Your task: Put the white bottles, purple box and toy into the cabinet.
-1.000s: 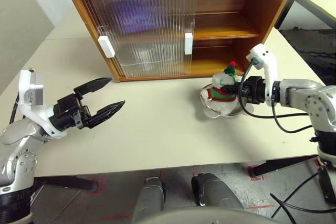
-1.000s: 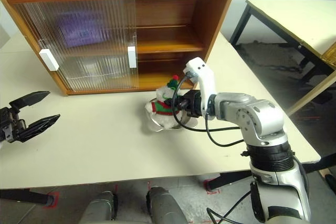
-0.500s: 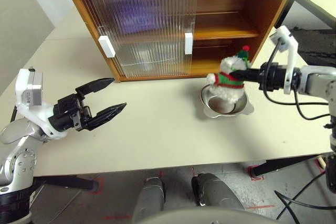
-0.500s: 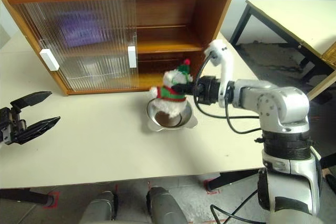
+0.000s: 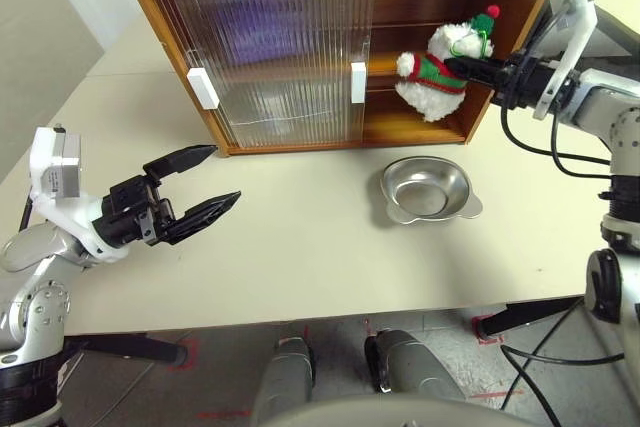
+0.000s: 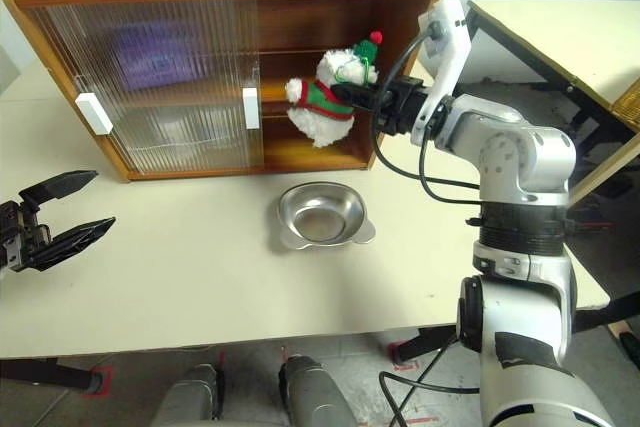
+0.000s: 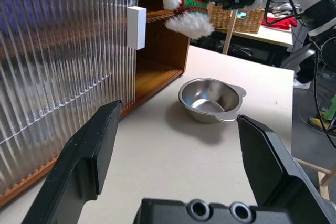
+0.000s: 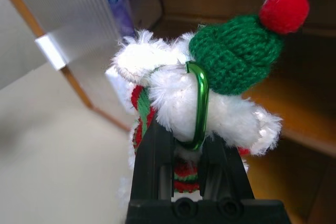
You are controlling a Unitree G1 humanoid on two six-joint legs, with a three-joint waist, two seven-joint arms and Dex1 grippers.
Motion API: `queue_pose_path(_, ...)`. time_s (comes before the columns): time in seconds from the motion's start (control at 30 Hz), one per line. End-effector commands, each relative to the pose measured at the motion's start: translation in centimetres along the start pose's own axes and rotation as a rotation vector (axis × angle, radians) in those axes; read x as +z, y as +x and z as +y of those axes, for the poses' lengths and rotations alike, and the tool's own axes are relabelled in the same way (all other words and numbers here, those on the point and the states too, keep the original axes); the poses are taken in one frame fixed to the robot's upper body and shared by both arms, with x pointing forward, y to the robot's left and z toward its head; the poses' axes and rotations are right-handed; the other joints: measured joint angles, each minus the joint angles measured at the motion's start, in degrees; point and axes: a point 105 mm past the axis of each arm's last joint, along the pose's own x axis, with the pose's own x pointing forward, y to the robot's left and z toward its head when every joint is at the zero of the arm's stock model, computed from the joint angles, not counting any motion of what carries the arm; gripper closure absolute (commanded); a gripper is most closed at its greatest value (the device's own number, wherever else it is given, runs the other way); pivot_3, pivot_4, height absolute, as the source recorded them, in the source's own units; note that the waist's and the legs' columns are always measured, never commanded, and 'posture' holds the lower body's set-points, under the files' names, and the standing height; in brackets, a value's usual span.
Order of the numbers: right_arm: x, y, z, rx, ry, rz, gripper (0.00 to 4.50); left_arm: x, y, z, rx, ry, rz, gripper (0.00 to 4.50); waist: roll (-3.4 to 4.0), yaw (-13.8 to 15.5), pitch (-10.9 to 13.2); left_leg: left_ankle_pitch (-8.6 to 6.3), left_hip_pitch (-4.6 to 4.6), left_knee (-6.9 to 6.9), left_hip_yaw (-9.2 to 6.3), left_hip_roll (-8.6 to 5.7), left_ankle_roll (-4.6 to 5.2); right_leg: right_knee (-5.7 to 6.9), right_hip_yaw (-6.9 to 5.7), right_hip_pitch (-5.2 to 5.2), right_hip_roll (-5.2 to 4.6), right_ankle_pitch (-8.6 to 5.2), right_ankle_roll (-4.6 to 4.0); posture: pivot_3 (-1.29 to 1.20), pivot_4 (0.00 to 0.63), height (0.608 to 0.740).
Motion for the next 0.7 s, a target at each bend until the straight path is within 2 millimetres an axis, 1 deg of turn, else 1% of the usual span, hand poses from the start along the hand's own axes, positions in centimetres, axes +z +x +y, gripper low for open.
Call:
queue_pose_path(0.03,1.7,0.4,-0.4,-0.029,-0.056,-0.055,4.17,0.1,0.0,-0.1,0.002,0.002,0.008,0.00,0.00,0.00,0.00,0.01,0.00,0.00,0.00,0.00,0.01,0.00,0.00,0.00,0.00,0.02,0.00,-0.13,0.084,0.740)
queue_pose_path(0.23,3.3,1.5,-1.5,-0.093,-0.134,-0.116,4.17,0.0,0.1,0.0,0.004,-0.001,0.007,0.00,0.00,-0.04,0.00,0.03,0.00,0.00,-0.01,0.01,0.05,0.00,0.00,-0.05,-0.02,0.11,-0.07,-0.14,0.085,0.740)
queue_pose_path(0.37,3.6,1.8,-1.6,-0.094,-0.166,-0.134,4.17,0.0,0.2,0.0,0.007,-0.002,0.003,0.00,0.01,-0.04,0.00,0.04,-0.02,-0.03,-0.01,0.06,0.06,0.01,0.00,-0.11,-0.02,0.31,-0.41,-0.14,0.085,0.740)
queue_pose_path(0.43,3.5,2.1,-1.9,-0.106,-0.210,-0.127,4.17,-0.1,0.2,0.0,0.008,-0.003,0.002,0.00,0.01,-0.04,0.00,0.04,-0.03,-0.03,-0.01,0.06,0.06,0.01,-0.01,-0.12,-0.02,0.45,-0.65,-0.13,0.083,0.740)
queue_pose_path(0.7,1.9,3.9,-2.2,-0.109,-0.364,-0.030,4.17,-0.1,0.0,0.0,0.015,-0.001,0.003,0.00,0.01,-0.04,0.00,0.04,-0.05,-0.05,-0.01,0.09,0.06,0.01,-0.01,-0.18,-0.02,0.48,-0.68,-0.12,0.088,0.740)
